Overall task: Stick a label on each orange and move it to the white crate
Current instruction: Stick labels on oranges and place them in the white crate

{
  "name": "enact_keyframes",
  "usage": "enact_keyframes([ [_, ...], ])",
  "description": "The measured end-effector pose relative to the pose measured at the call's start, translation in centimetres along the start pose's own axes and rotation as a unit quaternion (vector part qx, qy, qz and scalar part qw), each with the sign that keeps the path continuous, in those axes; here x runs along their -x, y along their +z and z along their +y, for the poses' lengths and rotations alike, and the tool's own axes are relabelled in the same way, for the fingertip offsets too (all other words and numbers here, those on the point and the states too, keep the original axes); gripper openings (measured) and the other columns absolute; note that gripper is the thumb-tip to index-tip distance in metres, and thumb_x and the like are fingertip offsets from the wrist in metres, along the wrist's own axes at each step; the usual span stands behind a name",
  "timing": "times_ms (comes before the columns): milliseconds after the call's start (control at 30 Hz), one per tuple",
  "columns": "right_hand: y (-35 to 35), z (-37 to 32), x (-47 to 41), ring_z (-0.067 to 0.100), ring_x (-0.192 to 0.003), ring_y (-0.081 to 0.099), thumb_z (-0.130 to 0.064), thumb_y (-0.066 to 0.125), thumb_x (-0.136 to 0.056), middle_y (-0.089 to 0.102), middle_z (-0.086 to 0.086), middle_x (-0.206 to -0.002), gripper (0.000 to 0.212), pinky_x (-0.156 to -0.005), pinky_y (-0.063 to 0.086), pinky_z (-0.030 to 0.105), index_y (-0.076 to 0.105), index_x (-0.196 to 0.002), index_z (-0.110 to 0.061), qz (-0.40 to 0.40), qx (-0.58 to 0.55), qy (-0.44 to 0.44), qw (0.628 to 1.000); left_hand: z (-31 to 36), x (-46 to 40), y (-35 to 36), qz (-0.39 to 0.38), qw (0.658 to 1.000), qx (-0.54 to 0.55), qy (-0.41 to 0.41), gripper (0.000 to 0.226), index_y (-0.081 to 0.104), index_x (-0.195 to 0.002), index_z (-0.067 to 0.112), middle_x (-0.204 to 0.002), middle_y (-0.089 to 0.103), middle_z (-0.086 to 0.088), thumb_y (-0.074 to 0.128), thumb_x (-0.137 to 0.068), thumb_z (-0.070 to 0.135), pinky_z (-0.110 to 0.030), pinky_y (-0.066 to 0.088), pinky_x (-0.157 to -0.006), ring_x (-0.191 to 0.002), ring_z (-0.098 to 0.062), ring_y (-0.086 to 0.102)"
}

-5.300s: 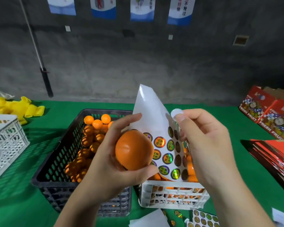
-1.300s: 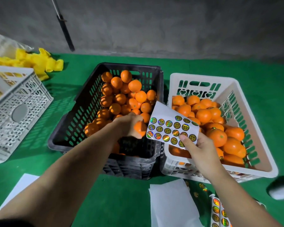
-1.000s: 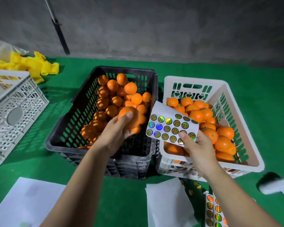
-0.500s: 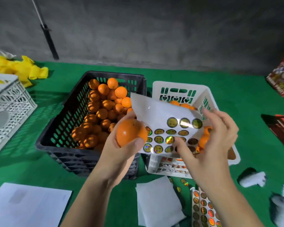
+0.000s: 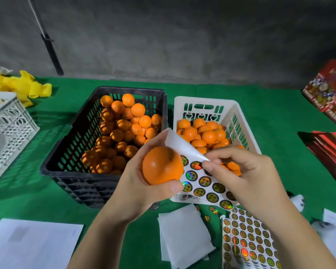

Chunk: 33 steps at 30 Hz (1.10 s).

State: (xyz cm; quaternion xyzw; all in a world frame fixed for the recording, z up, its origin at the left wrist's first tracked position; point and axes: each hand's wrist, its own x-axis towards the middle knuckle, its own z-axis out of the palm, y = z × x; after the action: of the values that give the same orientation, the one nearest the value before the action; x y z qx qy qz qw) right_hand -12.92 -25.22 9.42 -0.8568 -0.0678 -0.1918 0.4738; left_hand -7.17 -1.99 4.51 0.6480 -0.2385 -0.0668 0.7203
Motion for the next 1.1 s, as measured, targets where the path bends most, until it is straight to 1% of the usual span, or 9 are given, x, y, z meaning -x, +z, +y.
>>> enact_keyframes([
  [167, -1.0, 0.4, 0.0, 0.018, -0.084, 0.071, -0.033, 0.078, -0.083, 0.078, 0.005, -0.092, 0.011, -0.079, 0.056, 0.024, 0.083, -0.092, -0.029, -0.074, -0.133, 0.090, 0.984, 1.3, 0.3, -0.3, -0.027, 0.999, -0.031, 0.032, 0.093, 0.055, -0.143, 0.056, -0.147, 0.058, 0.021, 0.094, -0.064, 0.027, -0.019, 0.055, -0.095, -0.133, -0.008, 0.060],
  [300, -0.9, 0.2, -0.4, 0.024, -0.071, 0.061, -0.025, 0.077, -0.090, 0.074, 0.016, -0.087, 0.006, -0.068, 0.050, 0.025, 0.082, -0.087, -0.024, 0.089, -0.128, 0.108, 0.982, 1.6, 0.2, 0.1, -0.029, 0.997, -0.063, 0.026, 0.092, 0.054, -0.140, 0.059, -0.136, 0.062, 0.024, 0.096, -0.063, 0.031, -0.016, 0.055, -0.091, -0.124, -0.005, 0.065],
  [400, -0.6, -1.3, -0.1, 0.009, -0.069, 0.061, -0.020, 0.076, -0.094, 0.072, 0.010, -0.081, 0.006, -0.064, 0.049, 0.015, 0.079, -0.093, -0.024, 0.156, -0.102, 0.029, 0.982, 1.8, 0.1, 0.6, -0.028, 0.990, -0.137, 0.010, 0.099, 0.043, -0.146, 0.059, -0.131, 0.060, 0.024, 0.097, -0.065, 0.043, -0.014, 0.055, -0.086, -0.118, -0.004, 0.066],
  [500, 0.8, -3.2, 0.6, 0.010, -0.090, 0.072, -0.020, 0.076, -0.094, 0.076, -0.011, -0.097, 0.011, -0.079, 0.054, 0.018, 0.076, -0.099, -0.030, 0.102, -0.033, -0.083, 0.991, 1.9, 0.1, 1.3, -0.041, 0.980, -0.192, 0.011, 0.107, 0.028, -0.151, 0.061, -0.128, 0.056, 0.031, 0.097, -0.071, 0.044, -0.009, 0.054, -0.082, -0.113, 0.005, 0.065],
  [600, 2.3, -3.6, 0.8, 0.011, -0.096, 0.067, -0.015, 0.076, -0.092, 0.072, -0.004, -0.099, 0.009, -0.083, 0.051, 0.024, 0.079, -0.100, -0.018, 0.048, 0.059, -0.163, 0.984, 2.2, 0.0, 2.1, -0.037, 0.976, -0.213, 0.031, 0.109, 0.026, -0.154, 0.056, -0.129, 0.061, 0.026, 0.096, -0.072, 0.037, -0.008, 0.049, -0.088, -0.113, 0.004, 0.066],
  [733, 2.1, -3.1, 1.1, 0.026, -0.088, 0.056, -0.031, 0.076, -0.094, 0.062, 0.000, -0.092, 0.020, -0.081, 0.042, 0.034, 0.081, -0.108, -0.018, -0.012, 0.120, -0.160, 0.980, 1.9, -0.1, 2.3, -0.040, 0.977, -0.207, 0.036, 0.107, 0.031, -0.153, 0.052, -0.121, 0.063, 0.024, 0.095, -0.072, 0.026, -0.007, 0.049, -0.084, -0.109, -0.002, 0.068],
  [900, 1.0, -3.3, 1.8, 0.012, -0.120, 0.041, -0.037, 0.058, -0.100, 0.046, -0.009, -0.137, 0.059, -0.100, 0.036, 0.026, 0.045, -0.157, -0.027, -0.141, 0.234, -0.162, 0.948, 1.8, -0.7, 1.6, -0.065, 0.987, -0.146, -0.010, 0.100, 0.038, -0.147, 0.052, -0.126, 0.059, 0.028, 0.096, -0.072, 0.018, -0.015, 0.057, -0.080, -0.112, 0.001, 0.067],
  [1000, 1.0, -3.1, 1.7, 0.016, -0.136, 0.035, -0.032, 0.057, -0.090, 0.037, -0.010, -0.155, 0.069, -0.111, 0.030, 0.023, 0.044, -0.157, -0.023, -0.178, 0.245, -0.162, 0.939, 0.9, -0.5, 1.2, -0.129, 0.988, -0.052, -0.070, 0.098, 0.041, -0.148, 0.046, -0.132, 0.060, 0.022, 0.095, -0.073, 0.015, -0.030, 0.062, -0.085, -0.118, -0.011, 0.069],
  [1100, 0.8, -2.3, 1.3, 0.014, -0.138, 0.039, -0.041, 0.067, -0.088, 0.040, -0.016, -0.154, 0.073, -0.113, 0.038, 0.032, 0.047, -0.156, -0.025, -0.215, 0.244, -0.163, 0.932, -0.3, -0.3, 1.0, -0.132, 0.982, 0.031, -0.135, 0.097, 0.045, -0.145, 0.052, -0.136, 0.062, 0.016, 0.096, -0.068, 0.023, -0.040, 0.061, -0.093, -0.121, -0.021, 0.069],
])
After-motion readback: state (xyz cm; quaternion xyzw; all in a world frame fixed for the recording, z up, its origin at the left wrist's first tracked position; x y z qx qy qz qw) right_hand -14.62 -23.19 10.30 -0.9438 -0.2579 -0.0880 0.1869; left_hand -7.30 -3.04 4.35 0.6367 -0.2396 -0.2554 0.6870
